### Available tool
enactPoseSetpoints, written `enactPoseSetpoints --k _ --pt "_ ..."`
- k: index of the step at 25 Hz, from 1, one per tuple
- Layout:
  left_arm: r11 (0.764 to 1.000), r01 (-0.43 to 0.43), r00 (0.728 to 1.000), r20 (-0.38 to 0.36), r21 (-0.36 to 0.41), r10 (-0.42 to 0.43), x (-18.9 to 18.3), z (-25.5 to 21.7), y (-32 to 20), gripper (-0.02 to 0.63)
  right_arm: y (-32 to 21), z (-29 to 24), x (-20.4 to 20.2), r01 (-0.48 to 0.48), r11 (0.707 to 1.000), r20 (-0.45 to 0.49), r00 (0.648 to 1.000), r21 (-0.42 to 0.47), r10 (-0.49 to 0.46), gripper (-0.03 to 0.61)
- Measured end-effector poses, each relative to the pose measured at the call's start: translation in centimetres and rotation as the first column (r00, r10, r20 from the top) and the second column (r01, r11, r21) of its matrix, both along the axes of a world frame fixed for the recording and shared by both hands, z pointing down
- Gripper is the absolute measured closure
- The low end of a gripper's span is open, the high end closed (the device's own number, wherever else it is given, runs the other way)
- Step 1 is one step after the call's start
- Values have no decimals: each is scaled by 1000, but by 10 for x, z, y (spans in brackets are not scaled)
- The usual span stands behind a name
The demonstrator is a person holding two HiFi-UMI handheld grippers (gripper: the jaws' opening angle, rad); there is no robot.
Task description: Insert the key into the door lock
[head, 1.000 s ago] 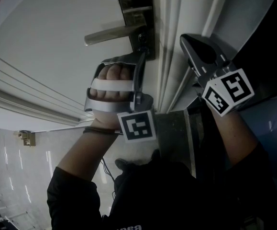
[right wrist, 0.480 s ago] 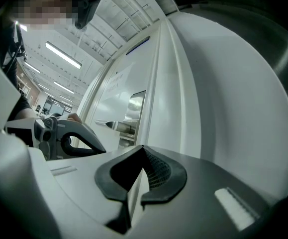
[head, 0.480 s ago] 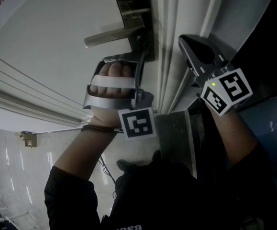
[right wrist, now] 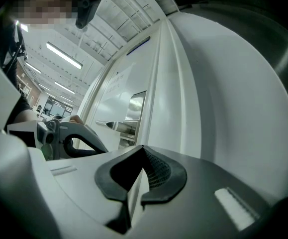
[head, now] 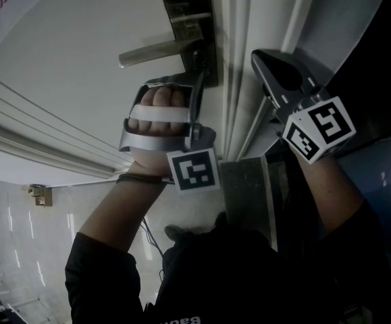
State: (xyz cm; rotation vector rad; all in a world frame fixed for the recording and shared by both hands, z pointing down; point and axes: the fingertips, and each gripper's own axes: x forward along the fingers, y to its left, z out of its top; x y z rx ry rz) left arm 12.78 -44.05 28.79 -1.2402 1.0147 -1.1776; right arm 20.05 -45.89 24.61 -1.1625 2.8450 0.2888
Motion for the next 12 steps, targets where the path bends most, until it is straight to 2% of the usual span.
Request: enactPoseSetpoints --k 12 --pt "1000 0 1000 20 11 0 1 -1 -8 583 0 0 0 8 1000 6 1000 -5 -8 575"
